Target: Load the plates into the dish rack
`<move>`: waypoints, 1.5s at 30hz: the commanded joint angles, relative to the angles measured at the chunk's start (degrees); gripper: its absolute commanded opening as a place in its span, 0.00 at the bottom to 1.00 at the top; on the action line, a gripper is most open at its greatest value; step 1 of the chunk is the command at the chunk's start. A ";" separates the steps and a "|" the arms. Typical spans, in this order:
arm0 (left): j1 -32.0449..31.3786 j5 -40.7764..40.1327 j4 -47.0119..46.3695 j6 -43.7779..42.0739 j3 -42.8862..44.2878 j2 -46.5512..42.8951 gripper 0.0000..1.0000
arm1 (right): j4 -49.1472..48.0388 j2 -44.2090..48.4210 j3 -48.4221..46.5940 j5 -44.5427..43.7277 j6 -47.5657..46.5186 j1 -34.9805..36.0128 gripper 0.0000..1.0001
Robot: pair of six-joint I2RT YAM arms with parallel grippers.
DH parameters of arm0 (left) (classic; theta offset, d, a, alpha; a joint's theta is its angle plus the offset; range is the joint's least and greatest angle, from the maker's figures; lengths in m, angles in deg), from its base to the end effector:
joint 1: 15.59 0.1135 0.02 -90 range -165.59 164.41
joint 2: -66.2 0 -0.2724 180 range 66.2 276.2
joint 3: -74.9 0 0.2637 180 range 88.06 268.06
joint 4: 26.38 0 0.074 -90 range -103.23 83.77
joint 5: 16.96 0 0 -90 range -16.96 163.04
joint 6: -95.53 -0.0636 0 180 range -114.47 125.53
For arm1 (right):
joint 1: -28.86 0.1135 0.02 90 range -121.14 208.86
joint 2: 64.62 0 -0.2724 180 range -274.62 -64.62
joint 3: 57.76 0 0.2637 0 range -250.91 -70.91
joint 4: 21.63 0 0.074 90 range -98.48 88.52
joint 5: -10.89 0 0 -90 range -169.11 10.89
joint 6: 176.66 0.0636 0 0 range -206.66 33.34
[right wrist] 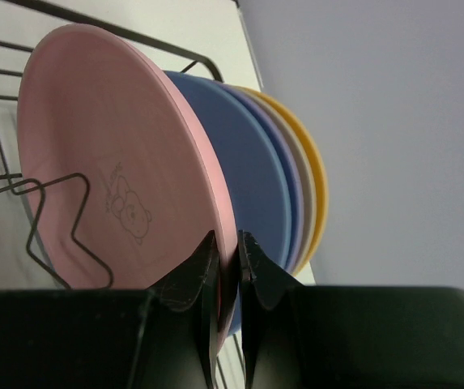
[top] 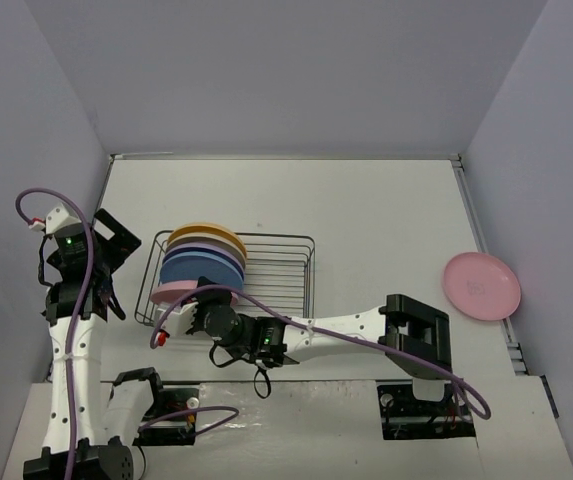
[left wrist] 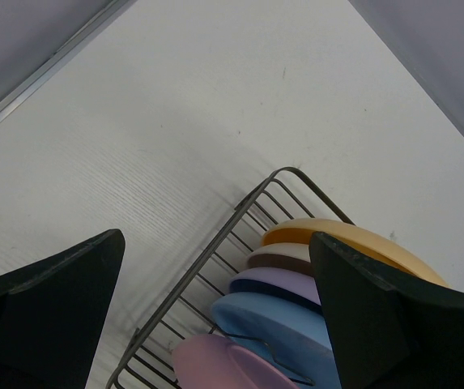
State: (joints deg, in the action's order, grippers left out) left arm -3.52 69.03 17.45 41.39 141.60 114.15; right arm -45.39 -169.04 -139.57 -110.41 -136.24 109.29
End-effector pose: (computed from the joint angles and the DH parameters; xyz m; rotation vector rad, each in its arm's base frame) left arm 0.2061 0.0486 0.3423 -0.8583 1.8206 -0.1949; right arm 0.1090 0.4477 0.2785 -1.1735 1.0182 0.0020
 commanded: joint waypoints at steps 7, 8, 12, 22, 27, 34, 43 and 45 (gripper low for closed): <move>0.49 -1.95 -0.84 0.78 1.32 -1.02 0.97 | -3.70 -1.73 -2.84 -1.22 2.77 -0.34 0.15; 0.49 -1.91 -0.77 0.78 1.36 -1.02 0.97 | -3.21 -1.87 -3.08 -1.05 3.20 -0.48 0.23; 0.49 -1.73 -0.56 0.64 1.94 -1.22 0.97 | -1.16 -0.80 -3.79 -0.34 5.18 -0.85 0.57; 0.49 -1.03 -1.77 -0.08 2.97 -0.86 0.97 | 10.90 12.37 -5.67 11.52 15.68 -3.32 0.93; 0.58 -0.79 -2.18 -0.55 3.36 0.62 0.97 | 15.53 20.29 -7.26 15.85 25.08 -12.10 1.00; 0.67 0.72 -2.90 -0.89 3.50 0.91 0.97 | 28.27 33.14 -5.78 -8.43 51.39 -29.69 1.00; 0.67 2.99 -3.60 -1.00 3.43 1.63 0.97 | 44.48 46.76 13.48 -3.28 88.53 -63.25 1.00; 0.67 3.26 -3.64 -1.15 3.54 1.83 0.97 | 45.44 44.50 16.66 1.93 90.18 -70.67 1.00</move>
State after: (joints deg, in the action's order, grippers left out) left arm -3.19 70.88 17.16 41.33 141.73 115.39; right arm -3.70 -122.23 -126.48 -114.71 -59.90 46.42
